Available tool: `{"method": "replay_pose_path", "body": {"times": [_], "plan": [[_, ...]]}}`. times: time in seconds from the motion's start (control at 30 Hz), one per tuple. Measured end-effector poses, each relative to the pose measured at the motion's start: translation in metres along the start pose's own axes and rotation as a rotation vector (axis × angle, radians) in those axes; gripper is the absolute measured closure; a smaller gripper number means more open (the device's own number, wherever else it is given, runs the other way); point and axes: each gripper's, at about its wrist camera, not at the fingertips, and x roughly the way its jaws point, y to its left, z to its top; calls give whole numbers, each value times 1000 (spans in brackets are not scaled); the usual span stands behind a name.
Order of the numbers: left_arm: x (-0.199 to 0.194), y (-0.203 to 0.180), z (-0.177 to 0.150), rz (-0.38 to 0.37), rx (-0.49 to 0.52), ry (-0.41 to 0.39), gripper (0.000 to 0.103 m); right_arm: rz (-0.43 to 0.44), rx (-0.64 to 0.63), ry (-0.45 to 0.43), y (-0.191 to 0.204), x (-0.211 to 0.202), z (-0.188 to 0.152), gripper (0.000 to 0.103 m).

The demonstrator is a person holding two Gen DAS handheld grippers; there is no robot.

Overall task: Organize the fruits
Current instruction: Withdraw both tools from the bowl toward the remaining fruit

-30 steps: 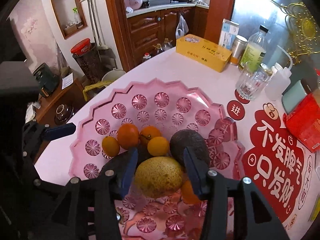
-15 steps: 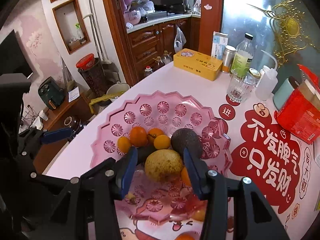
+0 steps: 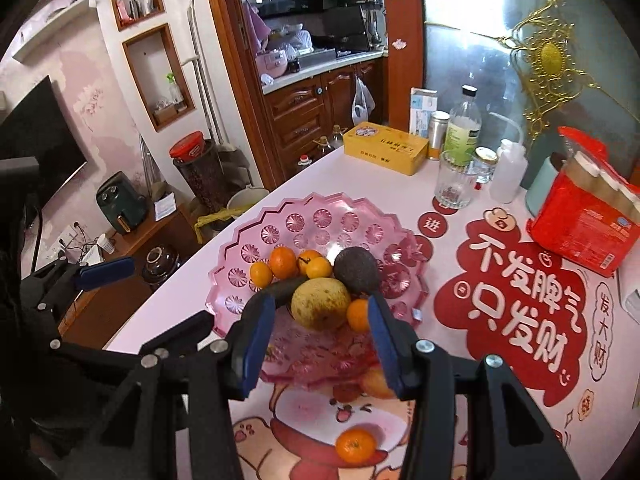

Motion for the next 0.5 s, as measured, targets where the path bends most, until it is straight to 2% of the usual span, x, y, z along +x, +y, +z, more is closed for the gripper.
{"method": "replay_pose_path", "body": {"times": [0.23, 0.5], "plan": [[-29, -40, -14, -37, -17, -27, 10, -17, -6, -46, -33, -47, -15, 54], [-29, -85, -31, -53, -5, -8, 10, -48, -7, -54, -76, -76, -40, 54]]}}
